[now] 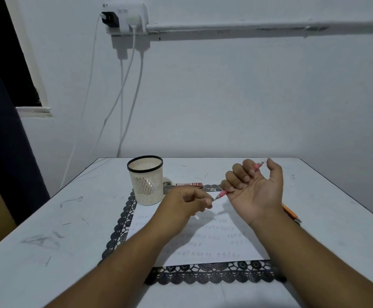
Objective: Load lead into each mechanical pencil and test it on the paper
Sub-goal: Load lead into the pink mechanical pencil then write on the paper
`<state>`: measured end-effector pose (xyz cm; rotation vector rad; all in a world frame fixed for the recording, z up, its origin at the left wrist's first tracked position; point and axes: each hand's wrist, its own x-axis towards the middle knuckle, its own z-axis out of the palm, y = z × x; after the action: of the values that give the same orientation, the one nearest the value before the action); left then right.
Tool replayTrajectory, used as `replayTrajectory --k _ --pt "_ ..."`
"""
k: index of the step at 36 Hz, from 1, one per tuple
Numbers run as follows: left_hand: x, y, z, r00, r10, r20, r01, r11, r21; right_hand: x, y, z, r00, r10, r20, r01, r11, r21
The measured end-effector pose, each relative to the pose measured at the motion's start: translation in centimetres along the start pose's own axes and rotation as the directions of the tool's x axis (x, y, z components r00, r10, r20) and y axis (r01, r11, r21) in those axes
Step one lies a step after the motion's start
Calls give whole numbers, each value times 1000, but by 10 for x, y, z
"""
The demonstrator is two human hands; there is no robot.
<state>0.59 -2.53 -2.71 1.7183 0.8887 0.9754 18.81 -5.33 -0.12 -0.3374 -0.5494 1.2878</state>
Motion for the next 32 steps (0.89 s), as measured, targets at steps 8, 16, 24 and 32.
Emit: replayTrajectory --k 8,16,24,32 --pt "-2 -4 13 989 85 -120 -73 992 100 -2 1 1 1000 -5 0 5 1000 10" --pt "-4 -2 11 991 104 -84 -91 984 151 -2 3 1 998 31 46 -30 999 -20" --pt "-5 1 10 991 103 -84 -90 986 142 -2 1 0 994 40 101 -35 998 -52" --pt "-4 -1 9 992 95 -78 -83 987 139 -2 0 0 987 60 148 -49 996 -80"
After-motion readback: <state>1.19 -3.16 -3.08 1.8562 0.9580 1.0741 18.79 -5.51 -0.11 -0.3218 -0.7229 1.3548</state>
